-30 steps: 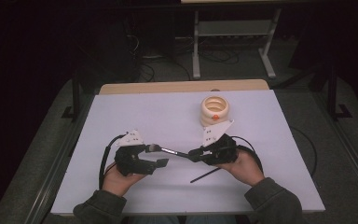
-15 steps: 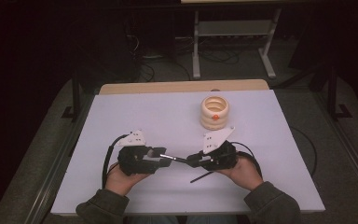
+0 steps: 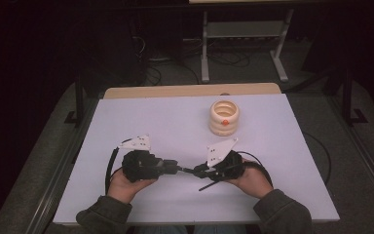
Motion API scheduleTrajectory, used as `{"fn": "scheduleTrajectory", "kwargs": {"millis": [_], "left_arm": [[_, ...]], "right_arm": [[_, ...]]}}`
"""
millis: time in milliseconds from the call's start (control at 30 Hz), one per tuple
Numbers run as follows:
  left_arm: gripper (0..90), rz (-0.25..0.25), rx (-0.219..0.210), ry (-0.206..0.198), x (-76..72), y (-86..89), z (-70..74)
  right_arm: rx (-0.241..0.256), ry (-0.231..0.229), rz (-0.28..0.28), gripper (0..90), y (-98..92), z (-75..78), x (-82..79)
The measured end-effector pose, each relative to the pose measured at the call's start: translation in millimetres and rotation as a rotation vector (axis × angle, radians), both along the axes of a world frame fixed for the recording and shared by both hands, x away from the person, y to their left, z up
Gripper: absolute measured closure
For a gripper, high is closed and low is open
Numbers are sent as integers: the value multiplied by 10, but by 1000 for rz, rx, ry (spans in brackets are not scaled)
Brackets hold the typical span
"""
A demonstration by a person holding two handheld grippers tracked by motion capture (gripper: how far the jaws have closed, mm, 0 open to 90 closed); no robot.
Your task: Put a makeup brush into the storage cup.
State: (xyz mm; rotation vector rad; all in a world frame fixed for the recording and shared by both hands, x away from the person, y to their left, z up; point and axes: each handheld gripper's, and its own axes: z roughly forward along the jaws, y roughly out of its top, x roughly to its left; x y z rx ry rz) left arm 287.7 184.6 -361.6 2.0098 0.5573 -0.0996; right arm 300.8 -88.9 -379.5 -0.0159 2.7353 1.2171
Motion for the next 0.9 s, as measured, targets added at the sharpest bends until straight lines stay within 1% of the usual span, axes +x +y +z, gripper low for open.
{"fn": "scheduleTrajectory", "kwargs": {"millis": [33,67,100,133,167,200,233,267,300,333,367,400,433,467,500,567,600,633,667,700,733,767,800,833,867,900], "left_arm": [[773,-14,0,-10,-12,-14,14],[775,-14,0,-10,-12,-14,14],[776,-15,28,-34,-40,-42,28],[777,-15,28,-34,-40,-42,28],[777,-22,52,-41,-54,-57,39],[777,-22,52,-41,-54,-57,39],[777,-20,79,-61,-75,-79,54],[777,-20,79,-61,-75,-79,54],[778,-24,88,-68,-92,-106,68],[778,-24,88,-68,-92,-106,68],[778,-26,98,-77,-101,-125,75],[778,-34,128,-89,-114,-160,86],[778,-33,135,-93,-121,-172,89],[778,-33,135,-93,-121,-172,89],[778,-48,151,-93,-130,-194,100],[777,-51,159,-94,-135,-206,102],[776,-57,160,-84,-127,-207,101],[774,-53,154,-71,-123,-204,99],[765,-53,154,-71,-123,-204,99],[759,-48,125,-53,-104,-169,94],[728,-48,125,-53,-104,-169,94],[689,-41,111,-26,-86,-136,85],[676,-41,111,-26,-86,-136,85],[667,-35,113,-28,-82,-100,77],[664,-35,113,-28,-82,-100,77],[660,-22,107,-22,-83,-81,73]], "right_arm": [[-6,7,0,780,20,-13,-5],[-6,7,0,780,20,-13,-5],[-28,3,3,772,59,-37,1],[-30,9,0,767,71,-46,3],[-32,42,0,758,83,-58,12],[-34,55,-2,741,91,-65,23],[-33,69,-12,703,101,-67,30],[-30,77,-10,700,111,-67,35],[-30,84,-5,674,136,-62,35],[-30,84,-5,674,136,-62,35],[-51,77,-1,674,194,-49,24],[-58,68,11,688,223,-44,18],[-69,65,11,688,248,-37,-1],[-69,65,11,688,248,-37,-1],[-93,67,8,749,281,-36,-8],[-99,67,13,766,281,-41,-6],[-100,73,15,769,281,-46,-6],[-106,80,21,777,283,-53,-17],[-103,66,32,782,287,-60,-22],[-89,68,34,783,287,-63,-28],[-89,68,34,783,287,-63,-28],[-73,83,30,784,272,-54,-27],[-73,83,30,784,272,-54,-27],[-48,81,21,785,243,-42,-9],[-39,91,14,784,232,-35,-7],[-30,91,7,785,219,-22,2]]}}
